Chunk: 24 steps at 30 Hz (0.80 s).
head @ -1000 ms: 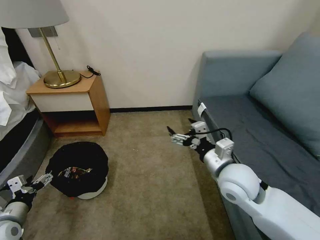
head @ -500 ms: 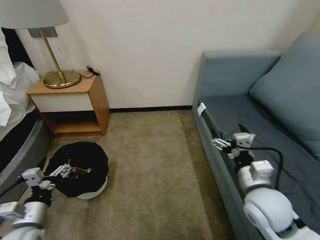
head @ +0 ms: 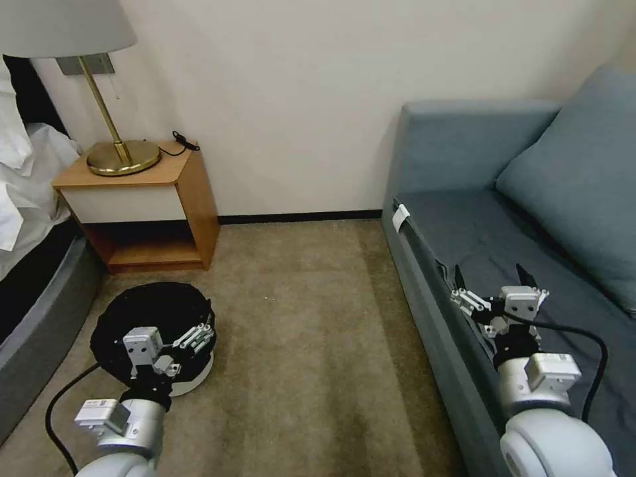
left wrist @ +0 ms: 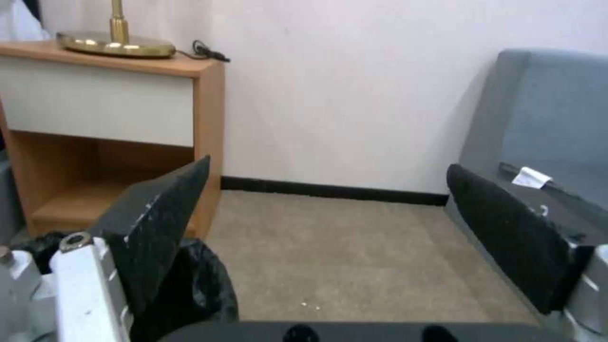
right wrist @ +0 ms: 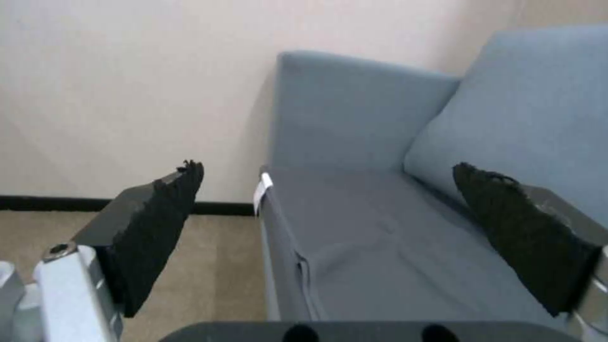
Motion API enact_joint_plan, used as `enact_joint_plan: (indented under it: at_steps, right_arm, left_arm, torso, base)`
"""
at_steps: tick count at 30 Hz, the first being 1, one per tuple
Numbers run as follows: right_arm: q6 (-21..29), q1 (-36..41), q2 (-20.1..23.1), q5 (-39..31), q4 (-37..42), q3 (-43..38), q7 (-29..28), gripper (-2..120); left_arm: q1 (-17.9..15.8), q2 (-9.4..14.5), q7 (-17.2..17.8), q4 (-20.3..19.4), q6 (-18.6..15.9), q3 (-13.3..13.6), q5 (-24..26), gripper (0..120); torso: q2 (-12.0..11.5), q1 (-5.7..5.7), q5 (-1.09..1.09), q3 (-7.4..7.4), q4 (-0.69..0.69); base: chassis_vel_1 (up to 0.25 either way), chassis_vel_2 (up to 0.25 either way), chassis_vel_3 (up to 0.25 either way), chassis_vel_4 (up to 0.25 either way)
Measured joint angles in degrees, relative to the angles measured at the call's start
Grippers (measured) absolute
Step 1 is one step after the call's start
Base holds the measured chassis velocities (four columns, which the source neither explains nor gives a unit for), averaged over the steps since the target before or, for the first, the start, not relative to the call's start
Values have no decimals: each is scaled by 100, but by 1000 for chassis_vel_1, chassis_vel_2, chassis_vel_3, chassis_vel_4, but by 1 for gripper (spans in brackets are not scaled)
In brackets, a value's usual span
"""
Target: Pick up the trash bin, then pick up the garbage on the floor and place it into the trash bin.
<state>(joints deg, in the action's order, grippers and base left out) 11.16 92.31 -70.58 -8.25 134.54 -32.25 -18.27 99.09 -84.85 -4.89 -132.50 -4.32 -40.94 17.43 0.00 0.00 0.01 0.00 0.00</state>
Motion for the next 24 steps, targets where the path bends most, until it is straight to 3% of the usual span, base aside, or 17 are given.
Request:
enact_joint_plan:
  at_steps: [24]
  right_arm:
    - [-9, 12, -51, 6, -2, -17, 23, 100]
  left_arm:
    - [-13, 30, -64, 32, -29, -27, 70, 100]
  torso:
    - [-1, 0, -1, 0, 1]
  base:
    - [0, 0, 0, 0]
